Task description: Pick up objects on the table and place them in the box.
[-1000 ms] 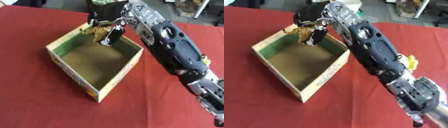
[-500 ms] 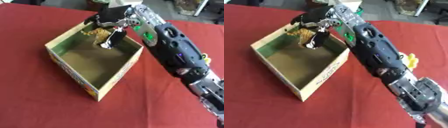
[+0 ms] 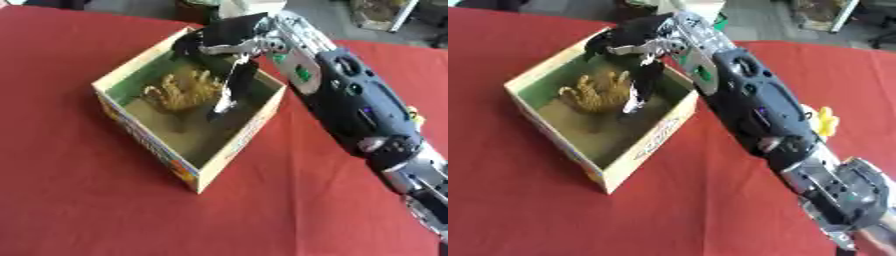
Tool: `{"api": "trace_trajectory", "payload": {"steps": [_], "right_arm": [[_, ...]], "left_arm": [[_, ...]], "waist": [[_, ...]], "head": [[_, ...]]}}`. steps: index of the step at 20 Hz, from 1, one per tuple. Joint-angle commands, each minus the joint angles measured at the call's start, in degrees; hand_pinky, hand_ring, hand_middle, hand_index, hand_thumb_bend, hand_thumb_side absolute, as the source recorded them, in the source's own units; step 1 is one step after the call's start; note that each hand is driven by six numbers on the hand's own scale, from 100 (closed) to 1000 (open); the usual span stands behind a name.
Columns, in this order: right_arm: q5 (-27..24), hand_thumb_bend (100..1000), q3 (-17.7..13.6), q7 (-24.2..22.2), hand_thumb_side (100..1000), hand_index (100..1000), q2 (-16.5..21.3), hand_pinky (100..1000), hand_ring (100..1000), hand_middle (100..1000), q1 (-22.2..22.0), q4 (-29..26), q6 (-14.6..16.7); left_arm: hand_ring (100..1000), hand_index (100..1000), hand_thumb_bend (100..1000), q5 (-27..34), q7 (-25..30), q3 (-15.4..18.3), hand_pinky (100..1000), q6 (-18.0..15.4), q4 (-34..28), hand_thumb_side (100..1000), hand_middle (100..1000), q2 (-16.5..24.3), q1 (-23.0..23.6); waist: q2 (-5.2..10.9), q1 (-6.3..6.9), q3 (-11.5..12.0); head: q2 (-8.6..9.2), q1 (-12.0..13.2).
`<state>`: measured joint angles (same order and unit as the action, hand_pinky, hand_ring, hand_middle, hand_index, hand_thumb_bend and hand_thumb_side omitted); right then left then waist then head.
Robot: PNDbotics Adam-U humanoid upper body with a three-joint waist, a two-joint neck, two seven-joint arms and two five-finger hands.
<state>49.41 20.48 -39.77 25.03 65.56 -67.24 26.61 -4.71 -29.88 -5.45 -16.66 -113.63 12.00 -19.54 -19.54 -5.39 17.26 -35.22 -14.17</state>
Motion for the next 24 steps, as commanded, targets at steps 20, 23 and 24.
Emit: {"api": "trace_trajectory", "payload": {"steps": [20, 23, 24], "right_arm": [[-10.9, 357, -8.8, -7.3, 813, 1000, 12.0, 770, 925, 918, -3.7, -19.0, 3.6], [-13.3, 366, -11.3, -4.9, 834, 1000, 15.6, 770, 923, 913, -7.0, -23.0, 1.2], [-14.2, 367, -11.8, -4.1, 834, 1000, 16.8, 770, 923, 912, -8.2, -24.3, 0.4]], "left_arm": [[621, 774, 100, -1.0, -0.2, 0.9, 762, 1.0, -1.0, 899, 672, 0.0, 1.9], [620, 773, 100, -1.1, -0.4, 1.0, 761, 1.1, -1.0, 898, 672, 0.1, 2.1], [620, 773, 100, -1.1, -0.5, 1.0, 762, 1.1, -1.0, 898, 672, 0.1, 2.2]], "waist": [[2.81, 2.14, -2.7], [2.97, 2.52, -3.5], [3.0, 2.68, -3.7]], "head": [[-0.52, 1.0], [-0.85, 0.9], [-0.97, 0.9]]}}
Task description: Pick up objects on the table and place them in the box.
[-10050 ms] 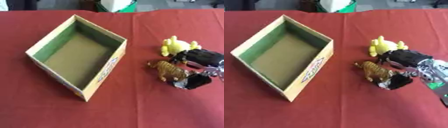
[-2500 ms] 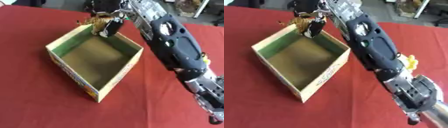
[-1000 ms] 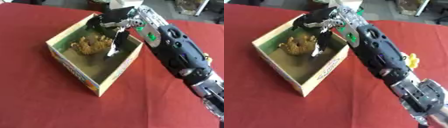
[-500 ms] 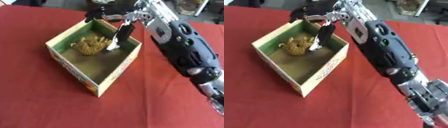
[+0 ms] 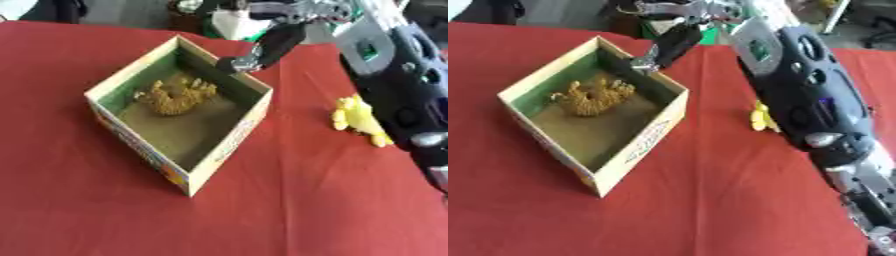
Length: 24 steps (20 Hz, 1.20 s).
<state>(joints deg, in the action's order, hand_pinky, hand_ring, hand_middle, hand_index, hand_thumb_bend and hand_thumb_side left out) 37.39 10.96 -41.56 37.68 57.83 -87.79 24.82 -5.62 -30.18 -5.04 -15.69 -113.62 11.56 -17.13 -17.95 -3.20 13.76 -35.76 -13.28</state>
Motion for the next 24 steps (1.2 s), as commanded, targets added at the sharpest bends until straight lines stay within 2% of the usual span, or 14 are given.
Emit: {"api": "trace_trajectory", "payload": {"steps": [1, 6, 9, 10, 11, 12, 15, 19, 24], "right_arm": [[-2.9, 367, -2.8, -1.5, 835, 1000, 5.3, 770, 922, 912, -1.6, -5.0, 1.4], [-7.1, 343, -6.2, 2.8, 853, 1000, 9.6, 760, 915, 903, -6.8, -8.9, -2.9], [-7.9, 355, -7.6, 5.2, 847, 1000, 11.8, 756, 916, 900, -10.2, -10.0, -5.4], [-7.7, 371, -7.6, 6.1, 840, 1000, 12.5, 755, 916, 899, -11.5, -10.2, -6.2], [-7.4, 398, -7.6, 6.9, 793, 1000, 13.1, 755, 916, 896, -12.7, -10.4, -7.0], [-7.2, 411, -7.5, 7.6, 824, 1000, 13.6, 754, 915, 889, -13.8, -10.6, -7.9], [-7.0, 467, -7.1, 8.7, 808, 1000, 14.5, 754, 914, 881, -16.5, -10.6, -10.5], [-7.5, 523, -6.5, 8.5, 764, 1000, 14.9, 753, 912, 872, -18.3, -9.9, -13.7], [-6.9, 551, -6.3, 7.7, 720, 1000, 14.5, 755, 913, 870, -19.4, -7.0, -15.9]], "left_arm": [[620, 773, 100, -0.3, -0.2, 0.6, 761, 0.2, -1.0, 897, 672, 0.5, -0.2], [619, 773, 100, -0.5, -0.5, 0.7, 761, 0.2, -1.0, 896, 671, 0.5, 0.3], [619, 772, 100, -0.5, -0.6, 0.8, 761, 0.4, -1.0, 896, 671, 0.4, 0.5], [619, 772, 100, -0.6, -0.6, 0.8, 761, 0.4, -1.0, 896, 671, 0.4, 0.6], [619, 772, 100, -0.6, -0.6, 0.8, 761, 0.4, -1.0, 890, 671, 0.4, 0.6], [619, 772, 100, -0.6, -0.6, 0.8, 761, 0.4, -1.0, 895, 671, 0.4, 0.6], [618, 772, 100, -0.6, -0.6, 0.8, 761, 0.5, -1.0, 894, 671, 0.3, 0.7], [618, 771, 100, -0.7, -0.6, 0.7, 761, 0.6, -1.0, 893, 671, 0.1, 0.8], [617, 771, 100, -0.7, -0.7, 0.7, 761, 0.8, -1.0, 893, 671, -0.1, 0.9]], "waist": [[1.41, 0.66, -0.4], [1.28, 1.7, -1.6], [1.09, 2.18, -2.2], [1.05, 2.32, -2.3], [1.04, 2.43, -2.5], [1.03, 2.56, -2.6], [1.01, 2.93, -3.0], [0.91, 3.3, -3.1], [0.62, 3.64, -3.0]], "head": [[-0.54, 0.0], [-0.95, 0.3], [-0.85, 0.6], [-0.84, 0.7], [-0.87, 0.8], [-0.9, 0.9], [-1.18, 1.2], [-1.45, 1.7], [-1.04, 2.3]]}}
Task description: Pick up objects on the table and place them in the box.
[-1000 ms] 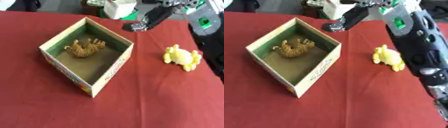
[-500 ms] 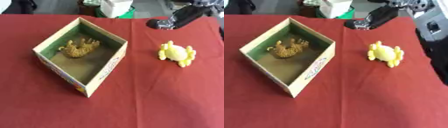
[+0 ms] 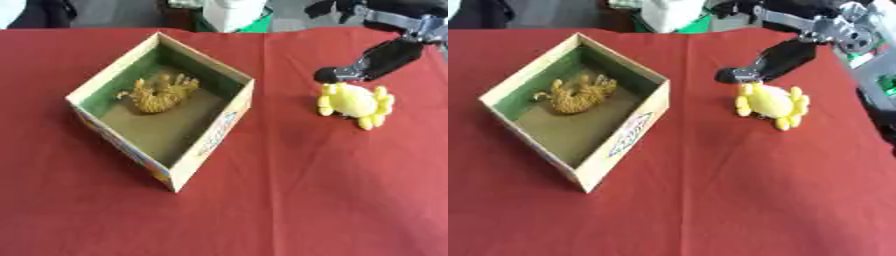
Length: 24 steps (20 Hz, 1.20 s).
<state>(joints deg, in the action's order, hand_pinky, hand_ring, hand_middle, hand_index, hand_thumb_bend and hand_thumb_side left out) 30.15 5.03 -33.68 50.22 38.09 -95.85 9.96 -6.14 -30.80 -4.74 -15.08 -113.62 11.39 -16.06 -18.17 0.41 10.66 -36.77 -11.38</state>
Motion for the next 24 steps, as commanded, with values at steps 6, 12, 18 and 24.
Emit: {"api": "trace_trajectory", "payload": {"steps": [6, 12, 18, 24], "right_arm": [[3.6, 580, -0.8, 0.2, 671, 1000, 1.4, 757, 919, 877, -0.2, 6.5, -2.5], [7.9, 590, -1.4, 2.0, 659, 1000, 1.6, 756, 922, 880, -1.4, 9.1, -2.8], [9.4, 598, -2.1, 2.4, 652, 1000, 2.0, 756, 924, 884, -3.7, 9.6, -3.0], [10.6, 616, -3.0, 1.4, 643, 1000, 2.2, 757, 930, 896, -5.7, 10.0, -3.8]], "left_arm": [[617, 770, 100, -0.2, -0.1, 0.4, 760, 0.4, -1.0, 894, 671, -0.1, -0.1], [617, 770, 100, -0.3, -0.1, 0.4, 760, 0.4, -1.0, 894, 671, -0.2, 0.0], [617, 770, 100, -0.4, -0.2, 0.5, 760, 0.5, -1.0, 894, 671, -0.3, 0.2], [617, 769, 100, -0.5, -0.3, 0.5, 760, 0.6, -1.0, 894, 671, -0.4, 0.2]], "waist": [[0.46, 0.23, 0.2], [0.23, 0.28, 0.0], [0.2, 0.23, -0.2], [0.22, 0.12, -0.5]], "head": [[0.74, 0.6], [1.13, 0.9], [1.23, 1.3], [1.48, 1.7]]}}
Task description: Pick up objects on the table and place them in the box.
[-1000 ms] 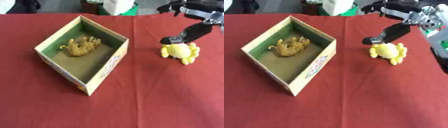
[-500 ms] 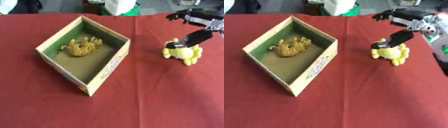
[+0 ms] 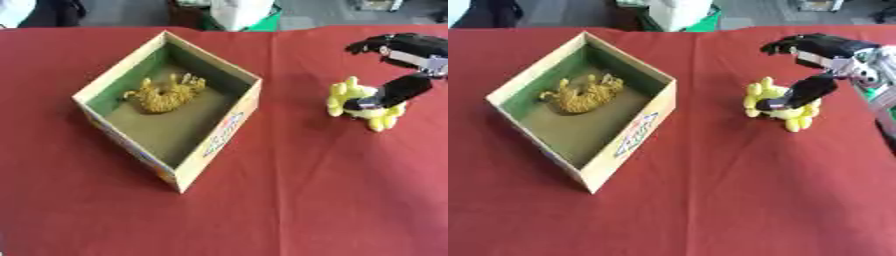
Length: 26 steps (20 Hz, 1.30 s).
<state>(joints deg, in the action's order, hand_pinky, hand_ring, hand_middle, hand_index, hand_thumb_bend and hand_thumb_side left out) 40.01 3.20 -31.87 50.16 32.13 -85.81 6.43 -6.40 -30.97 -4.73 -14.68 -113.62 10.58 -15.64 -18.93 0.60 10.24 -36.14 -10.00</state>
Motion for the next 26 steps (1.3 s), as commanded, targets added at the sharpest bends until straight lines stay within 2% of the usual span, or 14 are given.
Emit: {"api": "trace_trajectory", "payload": {"steps": [1, 5, 9, 14, 26], "right_arm": [[1.0, 616, -1.2, -0.6, 643, 1000, 2.3, 757, 930, 896, 0.1, 0.1, -0.4], [1.4, 616, -1.3, -0.9, 643, 1000, 2.2, 757, 930, 896, 0.0, 0.3, -0.3], [3.9, 632, -1.8, -0.8, 632, 1000, 2.0, 758, 936, 907, -0.4, 3.5, -1.7], [6.5, 629, -1.9, 0.2, 630, 1000, 1.3, 757, 936, 907, -0.4, 6.7, -2.0], [8.4, 588, -1.4, 2.4, 638, 954, -0.1, 749, 920, 880, -0.3, 8.9, -2.3]], "left_arm": [[617, 769, 100, -0.2, -0.1, 0.5, 760, 0.2, -1.0, 894, 671, 0.4, -0.2], [617, 769, 100, -0.2, -0.1, 0.4, 760, 0.2, -1.0, 894, 671, 0.4, -0.2], [617, 769, 100, -0.2, -0.1, 0.4, 759, 0.2, -1.0, 894, 672, 0.3, -0.2], [617, 769, 100, -0.2, -0.1, 0.3, 759, 0.1, -1.0, 893, 672, 0.2, -0.3], [617, 769, 100, -0.2, 0.1, 0.1, 759, 0.2, -1.0, 893, 672, 0.0, -0.6]], "waist": [[0.99, -0.08, -0.1], [0.99, -0.09, -0.1], [0.68, 0.02, 0.1], [0.35, 0.18, 0.1], [-0.14, 0.16, 0.3]], "head": [[0.88, 0.4], [0.9, 0.4], [1.23, 0.4], [1.19, 0.3], [1.25, -0.3]]}}
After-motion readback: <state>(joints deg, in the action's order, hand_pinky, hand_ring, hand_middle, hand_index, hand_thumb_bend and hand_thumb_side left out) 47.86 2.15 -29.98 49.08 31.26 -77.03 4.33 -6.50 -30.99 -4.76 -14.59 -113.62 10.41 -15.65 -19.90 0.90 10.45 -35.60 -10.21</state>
